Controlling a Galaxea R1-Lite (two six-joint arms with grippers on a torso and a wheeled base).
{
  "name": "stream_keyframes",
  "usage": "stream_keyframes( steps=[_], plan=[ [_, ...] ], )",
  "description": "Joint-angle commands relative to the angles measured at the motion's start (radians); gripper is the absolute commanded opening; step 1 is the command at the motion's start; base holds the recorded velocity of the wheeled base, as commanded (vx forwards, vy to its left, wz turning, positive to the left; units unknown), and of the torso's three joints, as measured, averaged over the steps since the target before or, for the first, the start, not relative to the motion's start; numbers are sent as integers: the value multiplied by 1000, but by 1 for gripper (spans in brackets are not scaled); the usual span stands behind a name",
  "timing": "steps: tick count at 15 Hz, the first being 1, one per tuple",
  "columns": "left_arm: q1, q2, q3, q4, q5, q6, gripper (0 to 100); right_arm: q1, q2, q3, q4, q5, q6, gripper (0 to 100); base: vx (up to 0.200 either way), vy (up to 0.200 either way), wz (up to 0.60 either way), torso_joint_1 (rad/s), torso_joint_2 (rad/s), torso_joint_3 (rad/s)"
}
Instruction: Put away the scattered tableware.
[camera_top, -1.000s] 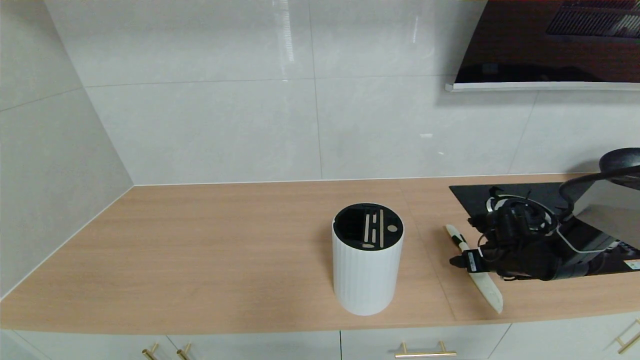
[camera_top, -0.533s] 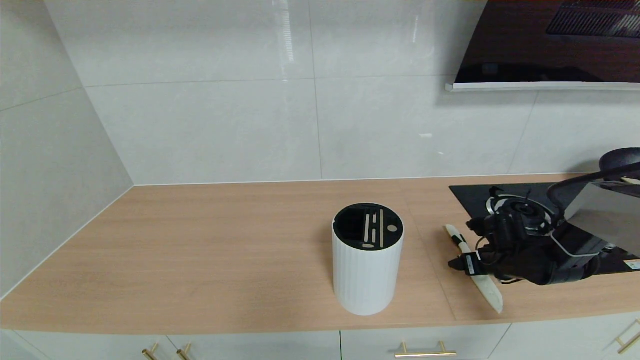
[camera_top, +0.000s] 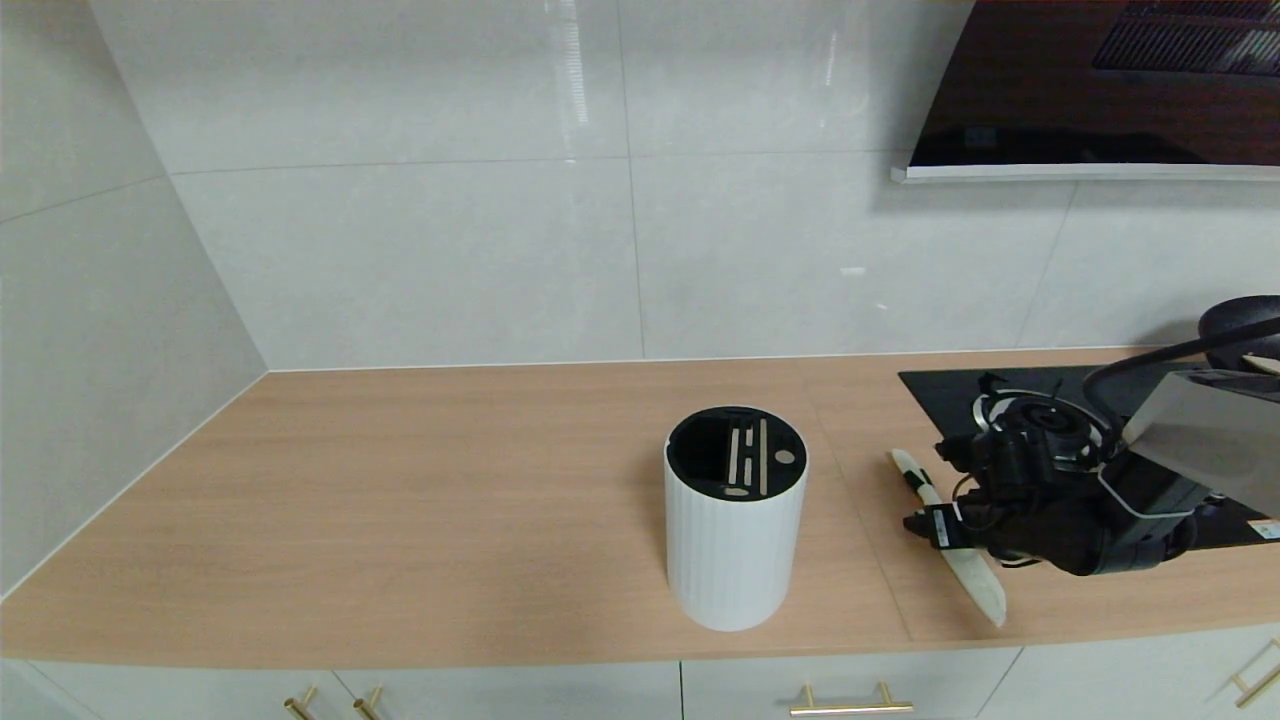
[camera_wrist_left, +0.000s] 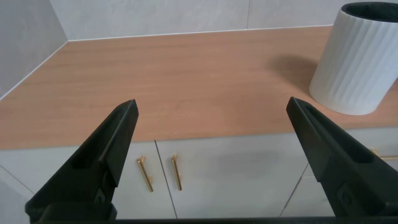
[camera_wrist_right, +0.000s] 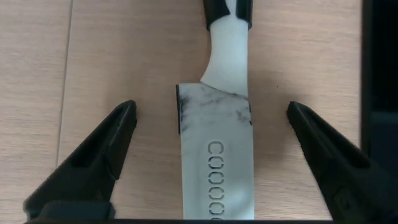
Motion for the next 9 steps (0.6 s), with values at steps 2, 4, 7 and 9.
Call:
stream_keyframes(
  steps=[2,4,7,9],
  plan=[
    [0,0,0,0,-1,0,100,-2,-1,4,1,2,-1,0,0,0,0,0,0,0],
    [0,0,0,0,0,0,100,-2,1,7,1,0,-2,0,0,0,0,0,0,0],
    [0,0,0,0,0,0,100,-2,-1,7,1,0,-2,0,0,0,0,0,0,0],
    [0,0,0,0,0,2,100,-2,-13,9,1,0,-1,0,0,0,0,0,0,0]
  ],
)
